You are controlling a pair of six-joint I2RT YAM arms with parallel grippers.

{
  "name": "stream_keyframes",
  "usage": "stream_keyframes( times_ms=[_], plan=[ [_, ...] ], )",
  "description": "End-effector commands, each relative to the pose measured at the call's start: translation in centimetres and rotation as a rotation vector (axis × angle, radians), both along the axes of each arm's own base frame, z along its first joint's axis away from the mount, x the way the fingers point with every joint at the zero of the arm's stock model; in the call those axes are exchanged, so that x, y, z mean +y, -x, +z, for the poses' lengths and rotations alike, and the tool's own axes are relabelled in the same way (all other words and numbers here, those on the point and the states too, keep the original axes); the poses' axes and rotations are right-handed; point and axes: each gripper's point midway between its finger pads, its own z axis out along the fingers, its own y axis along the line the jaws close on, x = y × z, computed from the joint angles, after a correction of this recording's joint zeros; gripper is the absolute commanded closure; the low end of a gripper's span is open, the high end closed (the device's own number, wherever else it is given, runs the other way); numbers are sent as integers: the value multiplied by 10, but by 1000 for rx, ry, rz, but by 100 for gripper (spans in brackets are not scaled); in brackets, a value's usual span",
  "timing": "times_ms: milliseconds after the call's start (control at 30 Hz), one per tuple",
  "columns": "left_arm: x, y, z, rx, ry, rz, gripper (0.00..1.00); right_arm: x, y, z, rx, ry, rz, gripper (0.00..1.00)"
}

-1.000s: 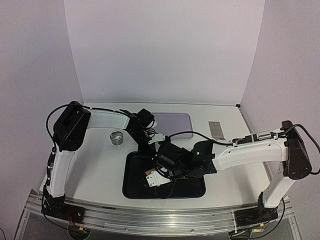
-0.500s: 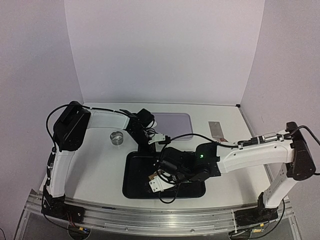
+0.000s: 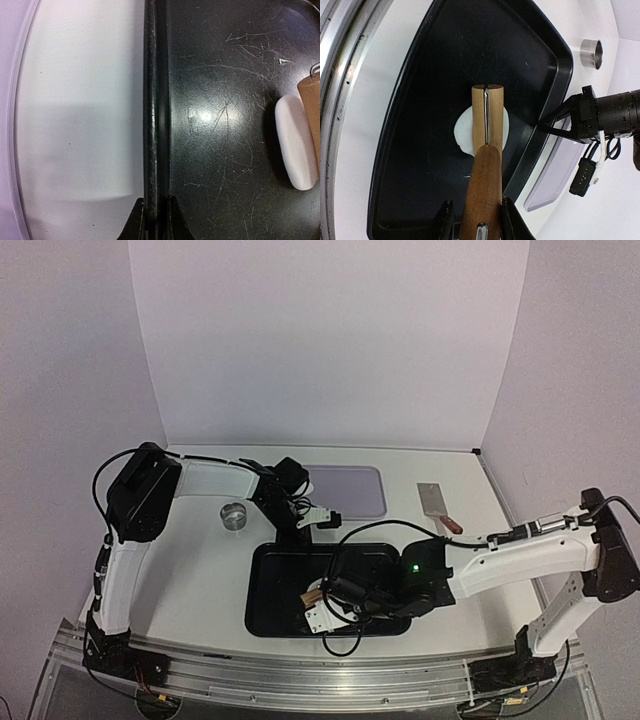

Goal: Roll out the dumpling wrappers from the dough

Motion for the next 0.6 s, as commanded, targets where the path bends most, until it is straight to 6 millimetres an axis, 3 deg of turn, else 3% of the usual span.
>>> stream_keyframes(
  times_ms=[0,167,400,567],
  plan=[
    [1,-50,9,-223,-30,12,100,-78,34,-67,225,391,-5,100],
    [1,-49,9,-218,-30,15,100,-56,21,-68,207,364,-7,100],
    [2,-50,10,-227,-32,12,100,-89,58,-56,218,374,-79,100],
    [0,-50,9,-223,-27,10,100,-74,47,-69,204,402,-58,100]
  ],
)
